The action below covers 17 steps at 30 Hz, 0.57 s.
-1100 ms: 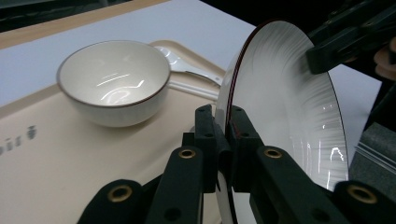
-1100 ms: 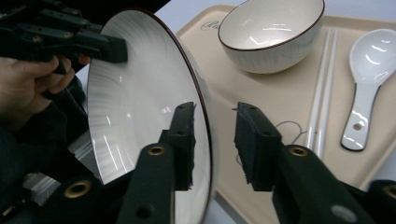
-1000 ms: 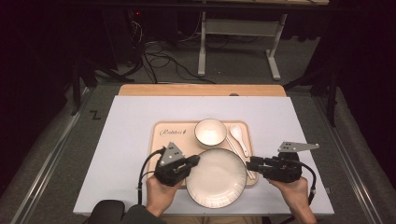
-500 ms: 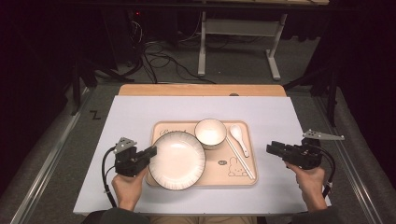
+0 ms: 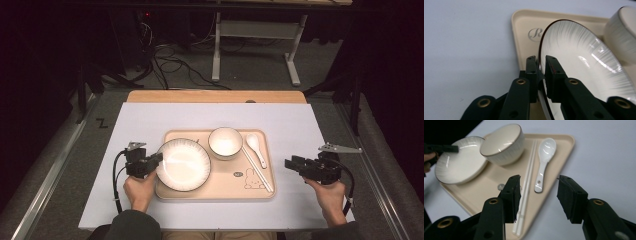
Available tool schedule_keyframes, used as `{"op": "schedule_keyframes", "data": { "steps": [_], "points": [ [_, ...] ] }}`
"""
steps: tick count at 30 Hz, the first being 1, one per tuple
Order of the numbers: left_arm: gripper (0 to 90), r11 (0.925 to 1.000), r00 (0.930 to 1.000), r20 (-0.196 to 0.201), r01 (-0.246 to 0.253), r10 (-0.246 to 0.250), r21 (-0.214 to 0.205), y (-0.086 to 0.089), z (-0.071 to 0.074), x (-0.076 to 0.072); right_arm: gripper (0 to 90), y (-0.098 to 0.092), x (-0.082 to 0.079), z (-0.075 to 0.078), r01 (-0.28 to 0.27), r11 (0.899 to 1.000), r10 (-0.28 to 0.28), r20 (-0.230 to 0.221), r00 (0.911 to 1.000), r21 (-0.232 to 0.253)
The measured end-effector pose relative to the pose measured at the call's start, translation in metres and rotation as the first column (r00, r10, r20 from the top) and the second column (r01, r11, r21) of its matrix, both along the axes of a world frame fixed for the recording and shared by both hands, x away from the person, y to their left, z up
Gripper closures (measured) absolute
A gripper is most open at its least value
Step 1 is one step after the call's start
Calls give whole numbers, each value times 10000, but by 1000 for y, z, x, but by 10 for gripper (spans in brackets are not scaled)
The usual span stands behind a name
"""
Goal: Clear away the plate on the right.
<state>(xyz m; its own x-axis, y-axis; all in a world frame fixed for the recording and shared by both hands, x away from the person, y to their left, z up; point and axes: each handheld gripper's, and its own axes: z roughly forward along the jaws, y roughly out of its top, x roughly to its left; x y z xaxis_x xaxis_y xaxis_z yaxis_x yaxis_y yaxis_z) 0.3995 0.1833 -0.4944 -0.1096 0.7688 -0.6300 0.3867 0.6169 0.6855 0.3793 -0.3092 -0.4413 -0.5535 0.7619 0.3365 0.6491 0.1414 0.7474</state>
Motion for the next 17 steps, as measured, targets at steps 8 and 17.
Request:
{"op": "schedule_keyframes", "data": {
  "steps": [8, 17],
  "points": [
    [506, 9917, 9998, -178, 40, -18, 1282, -7, -8, 7, 503, -5, -9, -17, 414, 9913, -440, -180, 9989, -1247],
    [293, 9409, 9544, 1265, 2344, -2706, 2445, -30, 17, -67, 369, -10, -18, -43, 893, 9351, -707, 664, 9953, -3429]
  ]
}}
